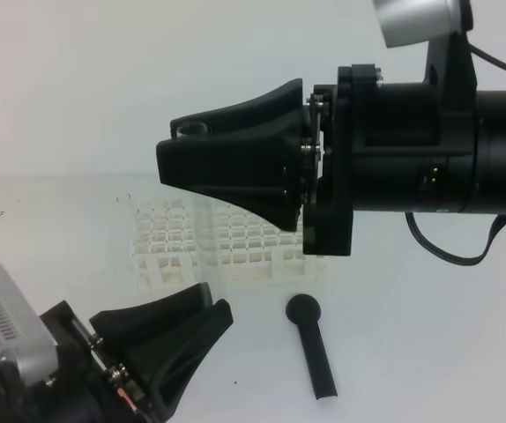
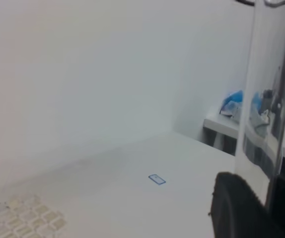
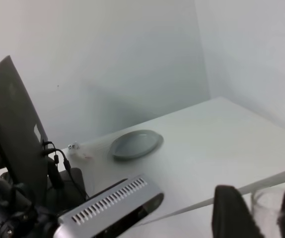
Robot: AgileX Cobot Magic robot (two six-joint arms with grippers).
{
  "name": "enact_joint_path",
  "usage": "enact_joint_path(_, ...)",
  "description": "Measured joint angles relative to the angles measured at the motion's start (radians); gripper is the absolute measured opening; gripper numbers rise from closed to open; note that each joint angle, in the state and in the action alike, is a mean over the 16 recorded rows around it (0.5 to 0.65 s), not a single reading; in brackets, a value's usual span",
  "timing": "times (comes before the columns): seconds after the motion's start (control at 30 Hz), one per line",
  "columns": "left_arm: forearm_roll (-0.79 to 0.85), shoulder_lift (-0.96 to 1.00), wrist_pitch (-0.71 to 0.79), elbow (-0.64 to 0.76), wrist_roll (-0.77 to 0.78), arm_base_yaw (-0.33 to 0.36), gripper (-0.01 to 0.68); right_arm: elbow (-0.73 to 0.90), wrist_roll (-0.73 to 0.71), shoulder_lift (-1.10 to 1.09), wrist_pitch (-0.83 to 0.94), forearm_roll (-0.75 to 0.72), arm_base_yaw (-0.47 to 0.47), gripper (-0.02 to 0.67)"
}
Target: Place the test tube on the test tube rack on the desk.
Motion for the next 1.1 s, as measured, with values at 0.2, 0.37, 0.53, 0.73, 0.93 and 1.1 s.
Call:
enact_joint_path(0.2,-0.002,0.000,-0.019,0.000,-0.001,0.000,0.092,0.000,-0.002,0.000,0.005,-0.003,0.001,0.219)
enact_joint_path(0.37,-0.005,0.000,-0.028,0.000,-0.006,0.000,0.078,0.000,-0.013,0.000,0.002,-0.009,0.001,0.189)
enact_joint_path(0.53,-0.015,0.000,-0.025,0.000,-0.011,0.000,0.078,-0.001,-0.025,0.000,-0.004,-0.015,0.001,0.158)
enact_joint_path(0.73,-0.049,0.000,0.000,-0.001,-0.012,0.000,0.098,-0.001,-0.038,0.005,-0.014,-0.021,0.001,0.132)
enact_joint_path(0.93,-0.092,-0.007,0.035,-0.002,-0.009,0.000,0.172,-0.002,-0.056,0.011,-0.019,-0.015,0.001,0.129)
enact_joint_path(1.1,-0.112,-0.034,0.084,-0.003,-0.005,0.000,0.246,-0.010,-0.082,0.014,-0.031,-0.005,0.001,0.129)
